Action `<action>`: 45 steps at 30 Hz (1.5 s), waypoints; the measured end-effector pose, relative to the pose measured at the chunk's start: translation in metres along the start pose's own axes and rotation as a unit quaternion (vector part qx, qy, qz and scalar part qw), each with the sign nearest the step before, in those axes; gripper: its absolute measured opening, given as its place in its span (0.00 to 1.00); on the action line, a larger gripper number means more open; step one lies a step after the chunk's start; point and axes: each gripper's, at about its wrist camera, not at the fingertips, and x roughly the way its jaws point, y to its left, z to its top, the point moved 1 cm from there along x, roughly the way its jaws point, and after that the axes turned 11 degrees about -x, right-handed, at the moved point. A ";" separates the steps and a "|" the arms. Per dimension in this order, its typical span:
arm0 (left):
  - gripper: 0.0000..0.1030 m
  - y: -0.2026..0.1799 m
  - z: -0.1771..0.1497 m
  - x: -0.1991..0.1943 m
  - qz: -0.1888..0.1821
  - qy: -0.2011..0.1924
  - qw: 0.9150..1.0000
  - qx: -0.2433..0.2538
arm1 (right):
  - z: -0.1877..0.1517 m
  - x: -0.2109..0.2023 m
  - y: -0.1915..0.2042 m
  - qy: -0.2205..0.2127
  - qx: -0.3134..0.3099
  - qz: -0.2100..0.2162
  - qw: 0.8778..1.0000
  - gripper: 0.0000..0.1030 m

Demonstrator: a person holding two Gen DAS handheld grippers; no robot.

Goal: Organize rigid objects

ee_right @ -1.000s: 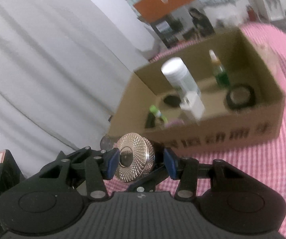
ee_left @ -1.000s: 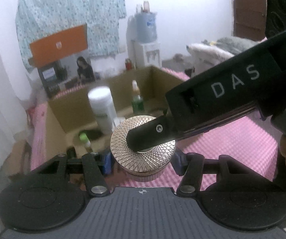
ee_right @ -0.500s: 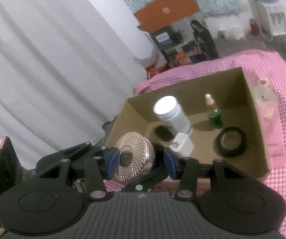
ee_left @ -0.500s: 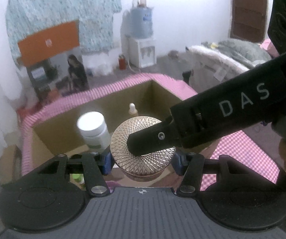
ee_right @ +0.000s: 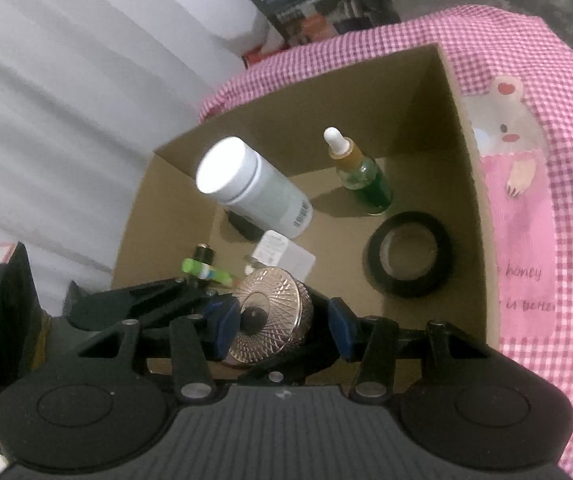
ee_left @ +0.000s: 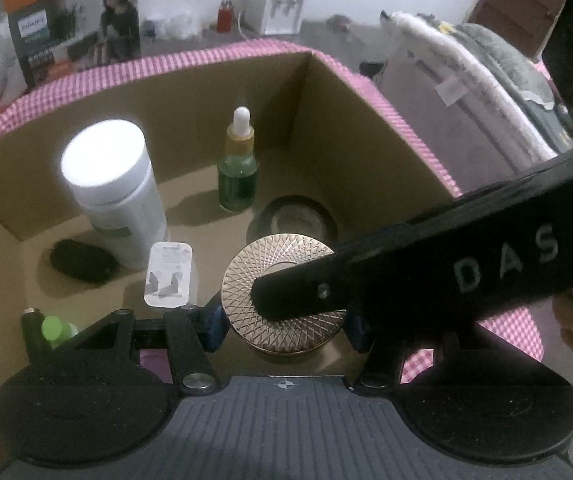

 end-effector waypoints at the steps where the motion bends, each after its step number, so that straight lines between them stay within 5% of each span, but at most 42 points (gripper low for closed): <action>1: 0.54 0.001 0.001 0.003 0.000 0.006 1.000 -0.003 | 0.002 0.002 0.000 0.006 -0.005 -0.003 1.000 0.52; 14: 0.59 0.013 0.010 0.024 -0.018 0.054 0.997 -0.049 | 0.017 0.030 -0.003 0.051 -0.036 -0.029 0.998 0.53; 22: 0.68 0.010 0.013 0.006 -0.033 0.007 0.999 -0.038 | 0.018 0.021 0.000 0.022 -0.052 -0.047 0.997 0.54; 29: 0.80 0.003 0.002 -0.034 -0.028 -0.059 0.998 -0.009 | 0.013 -0.024 0.017 -0.061 -0.065 -0.050 0.995 0.58; 33: 0.98 -0.002 -0.014 -0.070 -0.005 -0.124 0.992 0.013 | -0.003 -0.060 0.031 -0.130 -0.064 -0.049 0.988 0.74; 37: 1.00 0.001 -0.033 -0.109 0.019 -0.185 0.983 0.015 | -0.028 -0.091 0.051 -0.199 -0.071 -0.067 0.975 0.97; 45: 1.00 0.014 -0.072 -0.140 0.097 -0.246 0.964 -0.044 | -0.093 -0.107 0.092 -0.307 -0.081 -0.153 0.936 1.00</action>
